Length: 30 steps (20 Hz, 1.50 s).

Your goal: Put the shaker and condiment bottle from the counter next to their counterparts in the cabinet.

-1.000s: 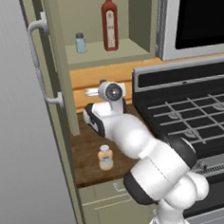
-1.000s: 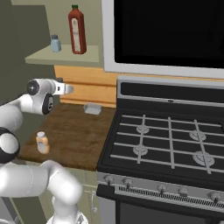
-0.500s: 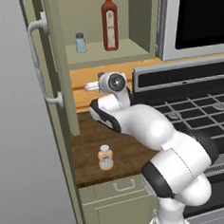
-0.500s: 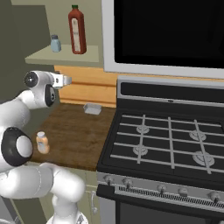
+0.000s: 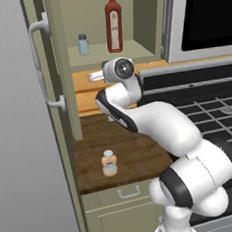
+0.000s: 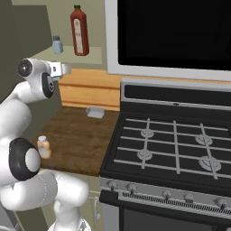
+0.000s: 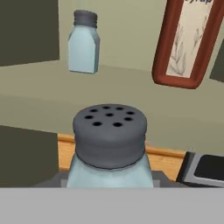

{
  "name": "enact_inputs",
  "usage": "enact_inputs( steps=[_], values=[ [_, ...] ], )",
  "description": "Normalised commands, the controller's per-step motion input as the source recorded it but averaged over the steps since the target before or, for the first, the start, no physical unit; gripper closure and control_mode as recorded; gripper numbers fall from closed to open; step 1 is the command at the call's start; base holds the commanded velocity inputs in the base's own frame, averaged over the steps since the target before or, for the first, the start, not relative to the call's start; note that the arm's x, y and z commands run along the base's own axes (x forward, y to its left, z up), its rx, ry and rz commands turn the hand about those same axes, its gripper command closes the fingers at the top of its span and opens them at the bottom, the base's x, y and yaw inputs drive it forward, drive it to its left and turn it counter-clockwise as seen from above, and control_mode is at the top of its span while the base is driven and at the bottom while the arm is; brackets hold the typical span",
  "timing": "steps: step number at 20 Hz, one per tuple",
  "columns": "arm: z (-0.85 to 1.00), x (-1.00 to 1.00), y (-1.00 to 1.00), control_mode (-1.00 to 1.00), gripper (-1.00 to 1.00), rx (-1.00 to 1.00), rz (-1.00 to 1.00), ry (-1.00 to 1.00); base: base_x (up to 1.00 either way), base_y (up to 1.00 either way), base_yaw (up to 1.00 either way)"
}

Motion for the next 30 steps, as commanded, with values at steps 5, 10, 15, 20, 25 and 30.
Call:
enact_inputs(
  steps=[5,10,15,20,25,30],
  values=[
    [0.75,-0.11,0.0,-1.0,1.0,-0.02,0.02,0.0,0.0,0.0,0.0],
    [0.82,0.0,0.0,-1.0,1.0,0.0,0.06,0.0,0.0,0.0,0.0],
    [0.26,-0.02,0.0,-1.0,1.0,0.0,0.07,-0.04,0.0,0.0,0.0],
    [-0.06,0.0,0.01,-1.0,1.0,0.0,0.0,-0.02,0.0,0.0,0.0],
    [-0.21,0.0,0.09,-1.0,1.0,0.0,0.0,-0.07,0.0,0.0,0.0],
    [-0.2,0.25,-0.08,-1.0,1.0,0.11,0.0,-0.05,0.0,0.0,0.0]
  ],
)
